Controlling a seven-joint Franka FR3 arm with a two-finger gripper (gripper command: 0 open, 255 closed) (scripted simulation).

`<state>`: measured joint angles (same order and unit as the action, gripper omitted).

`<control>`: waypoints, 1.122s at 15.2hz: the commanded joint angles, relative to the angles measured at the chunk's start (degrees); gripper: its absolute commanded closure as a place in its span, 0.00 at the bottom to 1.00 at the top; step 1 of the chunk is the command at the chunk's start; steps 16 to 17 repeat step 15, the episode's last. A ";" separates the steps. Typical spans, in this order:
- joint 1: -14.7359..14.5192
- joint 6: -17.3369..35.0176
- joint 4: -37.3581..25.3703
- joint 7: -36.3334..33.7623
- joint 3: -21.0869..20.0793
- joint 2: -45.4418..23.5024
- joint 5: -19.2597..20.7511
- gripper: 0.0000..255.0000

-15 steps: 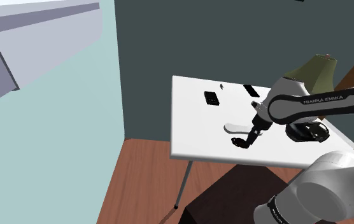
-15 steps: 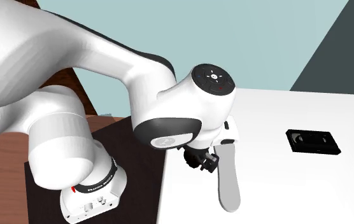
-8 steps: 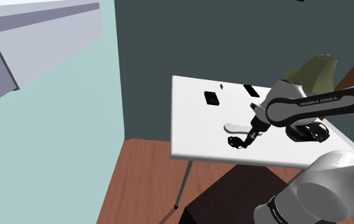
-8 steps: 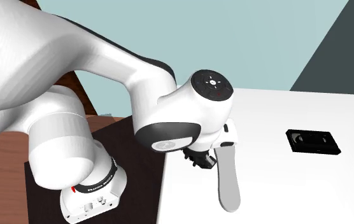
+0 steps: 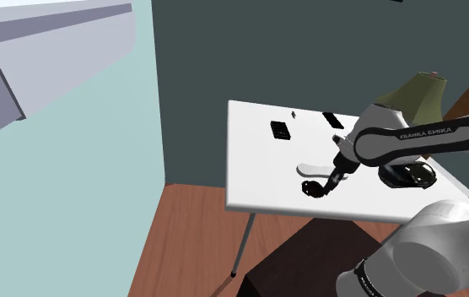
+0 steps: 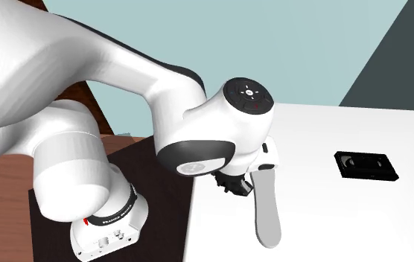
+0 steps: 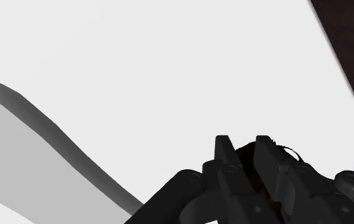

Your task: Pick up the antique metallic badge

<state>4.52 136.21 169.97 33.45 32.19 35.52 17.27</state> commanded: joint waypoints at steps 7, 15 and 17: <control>0.68 -9.47 -2.50 -0.92 -2.82 6.45 -1.03 1.00; 0.69 -16.05 -5.41 -1.46 -4.80 10.20 -2.22 1.00; 0.69 -16.05 -5.41 -1.46 -4.80 10.20 -2.22 1.00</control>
